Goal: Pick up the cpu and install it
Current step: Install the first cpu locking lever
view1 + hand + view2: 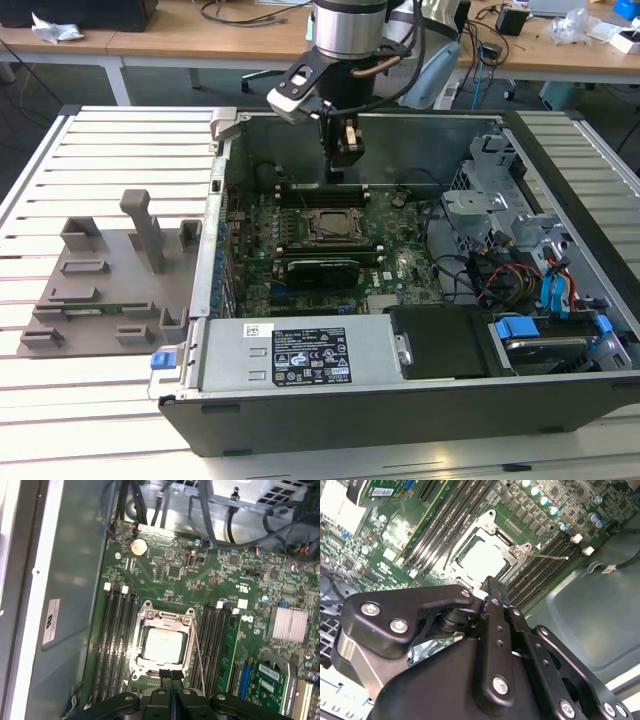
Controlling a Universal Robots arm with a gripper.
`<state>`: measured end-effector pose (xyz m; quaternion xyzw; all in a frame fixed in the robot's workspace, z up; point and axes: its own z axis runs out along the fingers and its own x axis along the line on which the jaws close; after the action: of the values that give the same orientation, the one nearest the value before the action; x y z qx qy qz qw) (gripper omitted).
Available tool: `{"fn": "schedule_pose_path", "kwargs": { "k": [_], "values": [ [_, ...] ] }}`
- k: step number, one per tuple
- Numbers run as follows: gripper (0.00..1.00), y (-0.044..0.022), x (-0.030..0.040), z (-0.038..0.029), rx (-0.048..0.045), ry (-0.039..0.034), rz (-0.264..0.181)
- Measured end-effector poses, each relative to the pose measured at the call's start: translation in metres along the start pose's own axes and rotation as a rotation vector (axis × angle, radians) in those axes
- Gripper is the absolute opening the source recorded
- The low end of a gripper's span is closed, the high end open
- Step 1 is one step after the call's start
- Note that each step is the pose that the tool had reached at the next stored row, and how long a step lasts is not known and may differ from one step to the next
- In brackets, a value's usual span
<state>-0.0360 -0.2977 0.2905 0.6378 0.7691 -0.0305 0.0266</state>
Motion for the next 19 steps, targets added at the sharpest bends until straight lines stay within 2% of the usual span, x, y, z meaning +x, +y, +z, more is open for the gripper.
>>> {"fn": "schedule_pose_path", "kwargs": {
  "k": [3, 6, 19],
  "values": [
    [0.11, 0.0, 0.0, 0.0, -0.002, -0.0003, -0.025],
    [0.11, 0.0, 0.0, 0.0, -0.007, -0.0012, -0.088],
    [0.11, 0.0, 0.0, 0.0, -0.0168, -0.0028, -0.21]
  ]
}}
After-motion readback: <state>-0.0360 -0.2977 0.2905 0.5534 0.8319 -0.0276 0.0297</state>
